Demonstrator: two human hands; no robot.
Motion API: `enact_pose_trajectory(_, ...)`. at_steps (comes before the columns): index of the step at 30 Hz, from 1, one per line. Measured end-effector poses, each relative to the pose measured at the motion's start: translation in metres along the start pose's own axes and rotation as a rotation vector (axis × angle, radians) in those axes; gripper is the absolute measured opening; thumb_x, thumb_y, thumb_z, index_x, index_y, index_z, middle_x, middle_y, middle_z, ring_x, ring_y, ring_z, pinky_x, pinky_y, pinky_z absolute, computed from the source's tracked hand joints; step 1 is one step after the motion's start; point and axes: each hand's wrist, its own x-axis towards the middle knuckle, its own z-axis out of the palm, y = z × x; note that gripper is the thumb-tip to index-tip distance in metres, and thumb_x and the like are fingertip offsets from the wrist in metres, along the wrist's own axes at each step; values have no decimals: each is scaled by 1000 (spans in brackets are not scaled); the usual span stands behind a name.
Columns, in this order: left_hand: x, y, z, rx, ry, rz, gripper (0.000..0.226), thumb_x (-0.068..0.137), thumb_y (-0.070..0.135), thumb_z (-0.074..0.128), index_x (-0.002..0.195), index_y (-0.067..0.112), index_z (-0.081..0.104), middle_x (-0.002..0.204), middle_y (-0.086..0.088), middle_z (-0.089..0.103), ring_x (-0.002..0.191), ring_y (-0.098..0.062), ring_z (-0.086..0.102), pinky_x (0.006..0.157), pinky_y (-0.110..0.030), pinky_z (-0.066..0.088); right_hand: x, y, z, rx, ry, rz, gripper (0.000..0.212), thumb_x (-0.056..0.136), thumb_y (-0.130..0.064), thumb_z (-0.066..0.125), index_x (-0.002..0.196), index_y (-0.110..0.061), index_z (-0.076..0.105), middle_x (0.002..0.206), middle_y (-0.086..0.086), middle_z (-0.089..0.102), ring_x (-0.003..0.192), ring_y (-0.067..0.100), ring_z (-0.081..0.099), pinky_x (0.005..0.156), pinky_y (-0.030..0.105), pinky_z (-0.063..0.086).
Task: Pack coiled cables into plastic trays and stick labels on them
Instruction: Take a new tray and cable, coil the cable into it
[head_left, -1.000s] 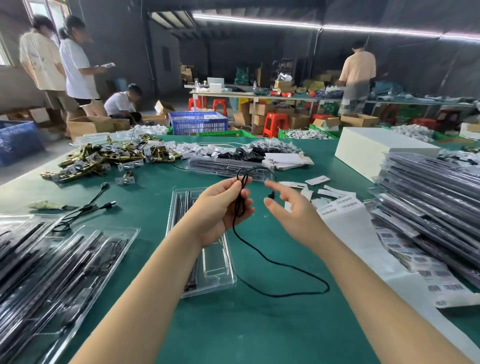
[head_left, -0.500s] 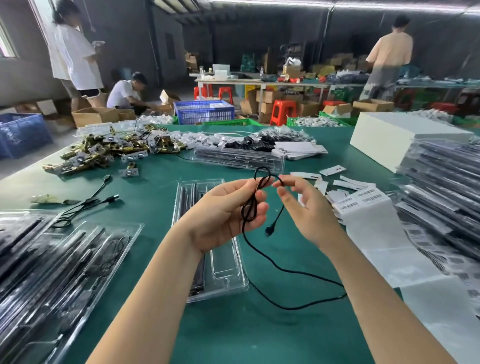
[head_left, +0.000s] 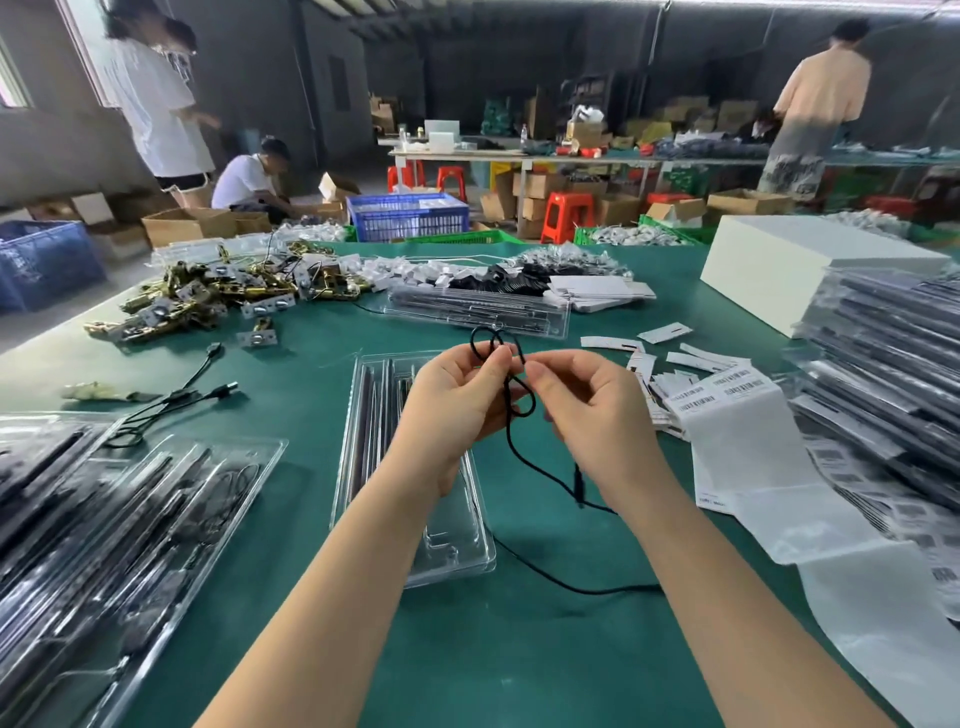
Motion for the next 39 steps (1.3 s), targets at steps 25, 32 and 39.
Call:
enact_pose_trajectory(25,3,10,-7,-383,50,-30,23,105,14,35,93,14,54,62,4,62,63,-13,67,66,-27,58,2,5,-25,-261,-476,249,19,81,-23,77,91,-32,65,68,-13,64,59,4,54,59,19,44)
enact_pose_trajectory(32,3,9,-9,-256,18,-22,25,95,1,33,89,13,54,58,3,45,50,-13,42,54,-26,42,5,-1,-46,-128,-436,295,12,88,-11,69,90,-23,66,75,-7,62,57,10,60,54,23,51)
enact_pose_trajectory(39,3,3,2,-93,-67,-101,21,90,10,31,89,13,51,57,4,40,46,-10,36,52,-24,32,9,-10,-56,151,-239,191,25,82,8,69,91,-15,66,75,-4,63,65,11,61,71,27,58)
